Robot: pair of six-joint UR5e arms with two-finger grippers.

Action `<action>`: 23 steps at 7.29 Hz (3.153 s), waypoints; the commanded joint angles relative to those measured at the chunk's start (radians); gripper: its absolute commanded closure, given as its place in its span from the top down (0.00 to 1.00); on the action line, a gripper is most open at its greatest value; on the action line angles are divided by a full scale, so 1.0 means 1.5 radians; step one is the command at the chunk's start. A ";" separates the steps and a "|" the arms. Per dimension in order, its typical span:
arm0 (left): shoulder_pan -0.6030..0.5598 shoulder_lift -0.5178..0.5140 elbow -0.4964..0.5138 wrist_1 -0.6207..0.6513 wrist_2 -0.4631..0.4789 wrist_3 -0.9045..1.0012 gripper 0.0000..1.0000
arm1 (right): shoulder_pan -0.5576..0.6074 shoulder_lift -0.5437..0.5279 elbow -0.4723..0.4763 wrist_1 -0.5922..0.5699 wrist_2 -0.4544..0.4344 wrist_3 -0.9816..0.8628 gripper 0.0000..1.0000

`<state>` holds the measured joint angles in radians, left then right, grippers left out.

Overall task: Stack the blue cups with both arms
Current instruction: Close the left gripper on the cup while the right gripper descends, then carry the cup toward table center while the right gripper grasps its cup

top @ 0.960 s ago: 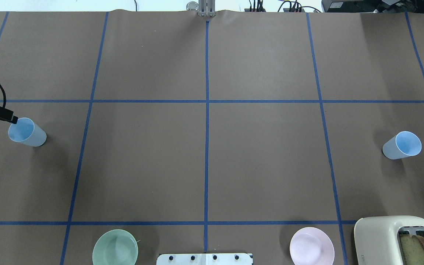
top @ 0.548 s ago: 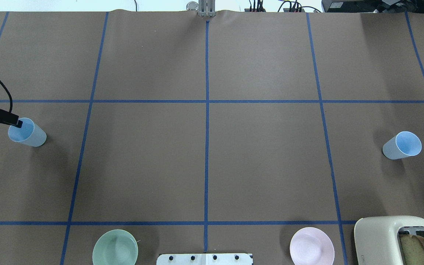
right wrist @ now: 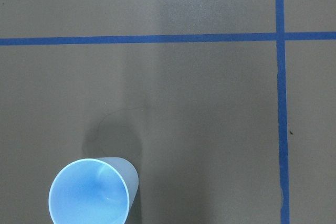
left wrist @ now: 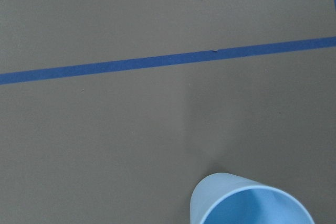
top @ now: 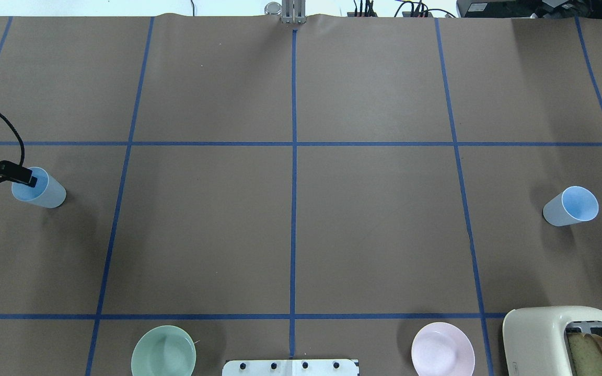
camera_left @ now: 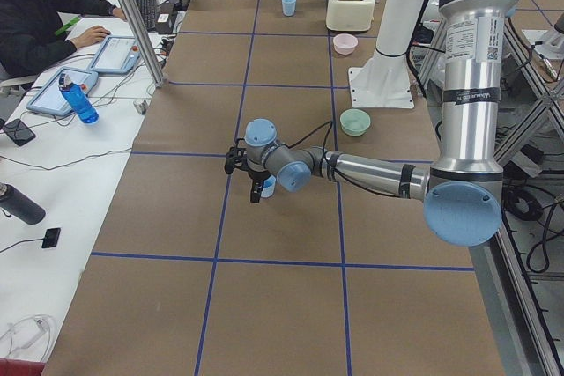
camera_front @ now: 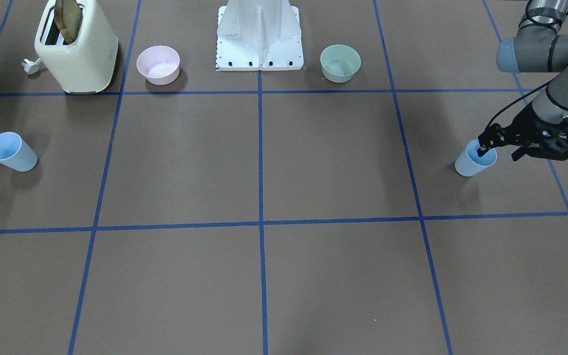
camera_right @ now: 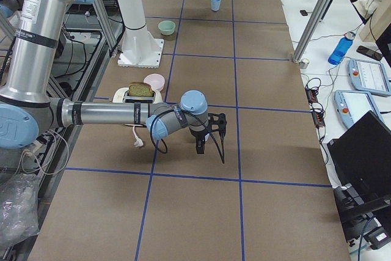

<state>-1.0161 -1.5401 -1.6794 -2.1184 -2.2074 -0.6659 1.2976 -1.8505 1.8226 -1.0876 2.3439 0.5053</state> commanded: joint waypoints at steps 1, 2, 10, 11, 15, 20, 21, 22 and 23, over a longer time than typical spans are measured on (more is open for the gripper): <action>0.003 0.000 0.001 0.000 0.000 0.000 0.97 | -0.028 -0.010 0.000 0.000 -0.001 0.002 1.00; 0.003 0.000 0.001 0.000 0.000 0.000 0.97 | -0.042 -0.014 -0.002 0.000 -0.004 0.004 1.00; 0.008 -0.004 0.000 0.001 -0.001 -0.002 0.00 | -0.046 -0.016 -0.002 0.000 -0.005 0.004 1.00; 0.007 -0.008 -0.007 0.002 -0.002 -0.004 0.00 | -0.049 -0.016 -0.003 0.001 -0.008 0.005 1.00; 0.004 -0.066 -0.113 0.163 -0.044 -0.009 0.00 | -0.109 0.016 -0.018 0.026 -0.041 0.062 1.00; 0.068 -0.192 -0.203 0.311 -0.036 -0.179 0.00 | -0.110 0.070 -0.079 0.031 -0.037 0.061 1.00; 0.092 -0.217 -0.203 0.315 -0.018 -0.217 0.00 | -0.111 0.060 -0.078 0.047 -0.037 0.061 1.00; 0.112 -0.248 -0.201 0.342 -0.007 -0.239 0.00 | -0.111 0.034 -0.078 0.081 -0.034 0.064 1.00; 0.116 -0.289 -0.203 0.389 -0.006 -0.246 0.00 | -0.112 0.023 -0.078 0.096 -0.034 0.073 1.00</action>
<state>-0.8644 -1.9029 -1.9820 -1.6041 -2.2270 -1.0042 1.1304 -1.7876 1.7064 -0.9819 2.2917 0.6028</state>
